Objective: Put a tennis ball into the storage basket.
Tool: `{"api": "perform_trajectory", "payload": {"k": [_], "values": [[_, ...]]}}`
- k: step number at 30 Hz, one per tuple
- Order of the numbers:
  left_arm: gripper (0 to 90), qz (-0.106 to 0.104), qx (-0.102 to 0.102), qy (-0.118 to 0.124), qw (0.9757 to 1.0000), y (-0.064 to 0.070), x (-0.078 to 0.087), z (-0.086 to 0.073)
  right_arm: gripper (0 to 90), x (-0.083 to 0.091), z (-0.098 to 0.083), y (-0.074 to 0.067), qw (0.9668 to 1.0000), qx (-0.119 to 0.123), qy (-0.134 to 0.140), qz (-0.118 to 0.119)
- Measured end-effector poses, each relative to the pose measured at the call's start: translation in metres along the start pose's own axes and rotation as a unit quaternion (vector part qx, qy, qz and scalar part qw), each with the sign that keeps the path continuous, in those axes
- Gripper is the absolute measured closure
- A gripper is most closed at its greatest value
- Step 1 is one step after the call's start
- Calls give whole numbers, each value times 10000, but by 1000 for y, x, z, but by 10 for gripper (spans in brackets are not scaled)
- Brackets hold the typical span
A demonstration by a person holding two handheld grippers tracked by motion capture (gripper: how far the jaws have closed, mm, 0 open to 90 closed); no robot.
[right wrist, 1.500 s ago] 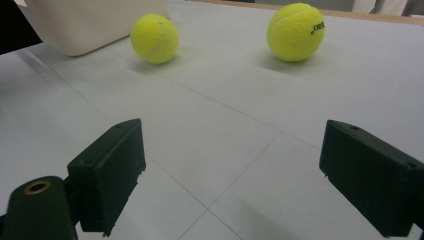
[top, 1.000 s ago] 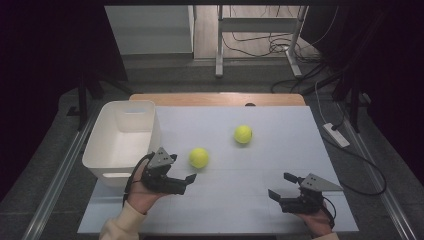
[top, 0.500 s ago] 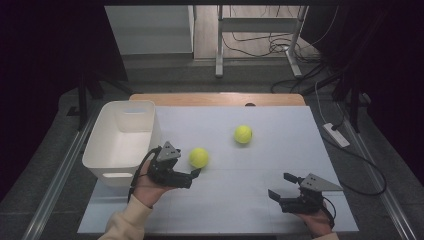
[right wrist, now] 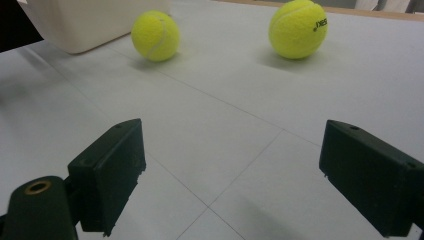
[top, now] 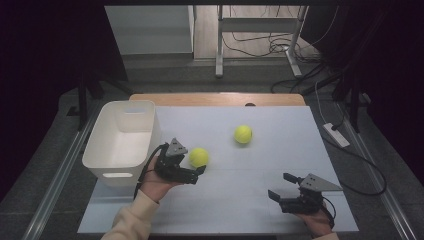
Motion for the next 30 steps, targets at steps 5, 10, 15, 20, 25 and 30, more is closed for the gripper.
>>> {"api": "perform_trajectory", "payload": {"k": [5, 10, 15, 20, 25, 30], "values": [[63, -12, 10, -89, 10000, -1, -9, 2, 113, 0, 0, 0, 10000, 6, -18, 4], [58, -8, 7, -190, 9998, -3, -18, 6, 113, -1, -1, 0, 10000, -11, -32, 3], [53, 31, 92, -283, 9996, -5, -26, 7, 113, -1, -1, 0, 10000, -9, -28, 2], [49, 64, 173, -355, 9992, -8, -31, 8, 113, -1, -1, 0, 10000, -1, -24, 5], [46, 104, 206, -435, 9988, -11, -37, 9, 113, -1, -1, 1, 10000, -1, -36, 6], [40, 150, 276, -499, 9983, -14, -43, 10, 113, -1, -1, 1, 10000, -4, -31, 2]]}}
Point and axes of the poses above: each handheld gripper's, and its own axes: x roughly backward along the jaws, z roughly out of its top, y roughly to its right, the point moved 1 cm from there along -x, roughly forward along the jaws, and after that the axes turned 2 degrees about -z, right-handed, at the moved point
